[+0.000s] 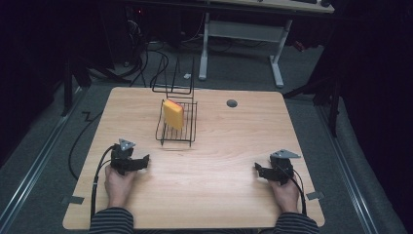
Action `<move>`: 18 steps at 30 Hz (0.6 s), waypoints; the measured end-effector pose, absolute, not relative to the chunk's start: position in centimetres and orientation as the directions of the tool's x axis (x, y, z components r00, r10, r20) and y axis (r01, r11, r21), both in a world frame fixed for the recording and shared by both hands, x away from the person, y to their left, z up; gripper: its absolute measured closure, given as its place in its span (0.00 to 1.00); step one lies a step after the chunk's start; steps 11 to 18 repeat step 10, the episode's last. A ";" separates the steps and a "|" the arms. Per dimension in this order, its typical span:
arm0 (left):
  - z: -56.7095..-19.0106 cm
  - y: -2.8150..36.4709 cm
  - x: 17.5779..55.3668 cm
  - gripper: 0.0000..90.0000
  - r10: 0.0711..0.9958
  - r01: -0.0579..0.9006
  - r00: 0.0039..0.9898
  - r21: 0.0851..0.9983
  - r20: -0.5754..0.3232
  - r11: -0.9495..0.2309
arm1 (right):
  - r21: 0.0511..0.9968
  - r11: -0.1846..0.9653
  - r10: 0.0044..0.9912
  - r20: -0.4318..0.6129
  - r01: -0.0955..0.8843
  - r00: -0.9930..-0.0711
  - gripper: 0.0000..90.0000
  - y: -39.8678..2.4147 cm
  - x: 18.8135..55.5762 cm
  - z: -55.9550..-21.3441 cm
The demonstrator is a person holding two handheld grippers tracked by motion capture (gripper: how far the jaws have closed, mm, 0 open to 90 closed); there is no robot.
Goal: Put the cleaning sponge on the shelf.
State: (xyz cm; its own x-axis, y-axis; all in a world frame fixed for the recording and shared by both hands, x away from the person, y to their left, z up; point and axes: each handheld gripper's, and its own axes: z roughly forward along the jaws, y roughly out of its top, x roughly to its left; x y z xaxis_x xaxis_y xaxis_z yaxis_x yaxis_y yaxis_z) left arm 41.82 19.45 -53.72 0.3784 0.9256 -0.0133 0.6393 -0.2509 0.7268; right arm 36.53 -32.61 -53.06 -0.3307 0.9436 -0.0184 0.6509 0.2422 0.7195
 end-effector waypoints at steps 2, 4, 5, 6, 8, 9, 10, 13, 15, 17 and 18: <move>-53.7 19.4 41.8 0.17 0.926 0.639 0.378 0.727 -0.013 -0.250 | 0.720 0.242 0.943 -0.018 0.651 -0.331 0.30 -32.6 36.5 -53.1; -53.7 19.4 41.8 0.17 0.926 0.639 0.378 0.727 -0.013 -0.251 | 0.720 0.243 0.943 -0.018 0.651 -0.331 0.30 -32.6 36.5 -53.1; -53.7 19.4 41.8 0.17 0.926 0.639 0.378 0.727 -0.013 -0.251 | 0.720 0.242 0.943 -0.018 0.651 -0.331 0.30 -32.6 36.5 -53.1; -53.7 19.4 41.8 0.17 0.926 0.639 0.378 0.727 -0.014 -0.250 | 0.720 0.242 0.943 -0.018 0.651 -0.331 0.30 -32.6 36.5 -53.1; -53.7 19.4 41.8 0.17 0.926 0.639 0.378 0.727 -0.014 -0.250 | 0.720 0.242 0.943 -0.018 0.651 -0.331 0.30 -32.6 36.5 -53.1; -53.7 19.4 41.8 0.17 0.926 0.639 0.378 0.727 -0.014 -0.250 | 0.719 0.241 0.944 -0.016 0.652 -0.330 0.30 -32.6 36.5 -53.1; -53.7 19.4 41.8 0.17 0.926 0.639 0.378 0.727 -0.014 -0.250 | 0.719 0.240 0.944 -0.016 0.652 -0.330 0.30 -32.6 36.5 -53.1; -53.7 19.4 41.8 0.17 0.926 0.639 0.378 0.727 -0.014 -0.250 | 0.719 0.240 0.944 -0.016 0.652 -0.330 0.30 -32.6 36.5 -53.1; -53.7 19.4 41.8 0.17 0.926 0.639 0.378 0.727 -0.014 -0.250 | 0.719 0.240 0.944 -0.016 0.652 -0.330 0.30 -32.6 36.5 -53.1; -53.7 19.4 41.8 0.17 0.926 0.639 0.378 0.727 -0.014 -0.250 | 0.719 0.240 0.944 -0.016 0.652 -0.330 0.30 -32.6 36.5 -53.1; -53.7 19.4 41.8 0.17 0.926 0.639 0.378 0.727 -0.014 -0.250 | 0.719 0.240 0.944 -0.016 0.652 -0.330 0.30 -32.6 36.5 -53.1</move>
